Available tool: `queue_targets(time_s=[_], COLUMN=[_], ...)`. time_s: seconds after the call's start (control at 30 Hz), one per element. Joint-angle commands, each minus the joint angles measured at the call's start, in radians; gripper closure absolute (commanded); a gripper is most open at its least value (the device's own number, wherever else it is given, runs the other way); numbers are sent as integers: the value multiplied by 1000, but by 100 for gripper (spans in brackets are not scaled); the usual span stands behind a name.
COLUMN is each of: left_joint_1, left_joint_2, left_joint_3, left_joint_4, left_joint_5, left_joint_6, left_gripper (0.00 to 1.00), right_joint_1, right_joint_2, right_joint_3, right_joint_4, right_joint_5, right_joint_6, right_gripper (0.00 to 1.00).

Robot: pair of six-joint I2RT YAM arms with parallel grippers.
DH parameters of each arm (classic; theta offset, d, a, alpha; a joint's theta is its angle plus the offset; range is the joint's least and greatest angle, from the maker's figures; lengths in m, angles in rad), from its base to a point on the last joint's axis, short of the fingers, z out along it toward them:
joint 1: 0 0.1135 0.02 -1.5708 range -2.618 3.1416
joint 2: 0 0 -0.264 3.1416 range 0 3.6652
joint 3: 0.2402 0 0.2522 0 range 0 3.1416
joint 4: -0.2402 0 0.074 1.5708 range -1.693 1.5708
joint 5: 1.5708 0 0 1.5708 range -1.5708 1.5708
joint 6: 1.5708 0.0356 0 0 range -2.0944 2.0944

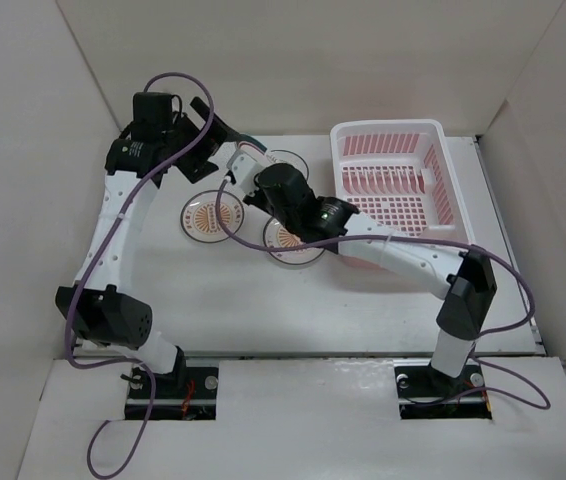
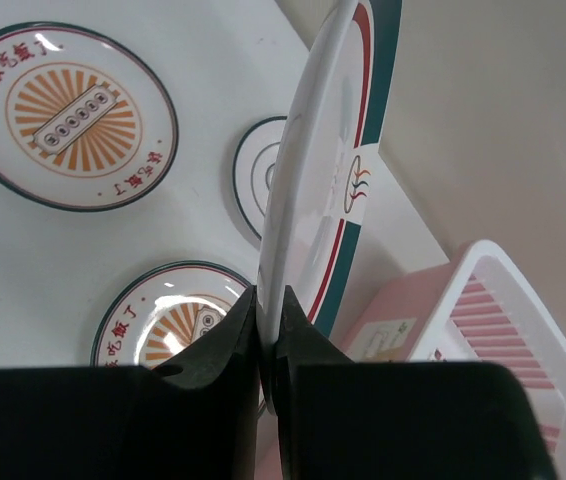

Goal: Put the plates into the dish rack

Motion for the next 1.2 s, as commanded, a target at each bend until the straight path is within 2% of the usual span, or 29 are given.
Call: queue_targets(time_s=[0.0,0.13,0.23,0.27,0.3,0.37,0.4,0.43,0.5,0.53,0.67,0.7,0.77,0.93,1.07,1.17], left_joint_1=[10,10,10,-8,-22,-74,-94,-111,-137,-152,-152,-139,-113,-102,-102,-111], left_joint_2=[-12,14,15,5,-7,-25,-41,-54,-74,-90,-244,-275,-318,-272,-285,-285], left_joint_3=[60,91,105,88,74,32,13,-7,-79,-105,-307,-399,-458,-398,-410,-420], left_joint_4=[158,199,175,161,146,135,135,124,153,190,343,386,457,399,440,440], left_joint_5=[91,121,0,-64,-234,-411,-608,-704,-774,-774,-720,-691,-604,-585,-515,-515], left_joint_6=[23,87,188,219,248,312,313,282,300,309,242,242,242,289,326,326], left_gripper=[0,0,0,0,0,0,0,0,0,0,0,0,0,0,0,0], right_joint_1=[-5,-5,-102,-147,-258,-378,-429,-508,-578,-645,-761,-761,-770,-770,-782,-782], right_joint_2=[-91,-136,-215,-287,-324,-407,-423,-423,-435,-435,-417,-403,-362,-299,-179,-139], right_joint_3=[10,10,10,-1,-18,-97,-122,-137,-151,-166,-197,-206,-206,-217,-139,-90], right_joint_4=[67,67,-4,-25,-42,-42,-42,-58,-82,-82,-52,-52,-42,36,7,-6], right_joint_5=[95,211,196,148,0,-165,-228,-315,-386,-464,-616,-617,-650,-756,-847,-859], right_joint_6=[77,133,262,386,443,541,552,553,575,588,637,637,637,677,626,611], right_gripper=[100,100,100,100,100,100,100,100,100,100,100,100,100,100,100,100])
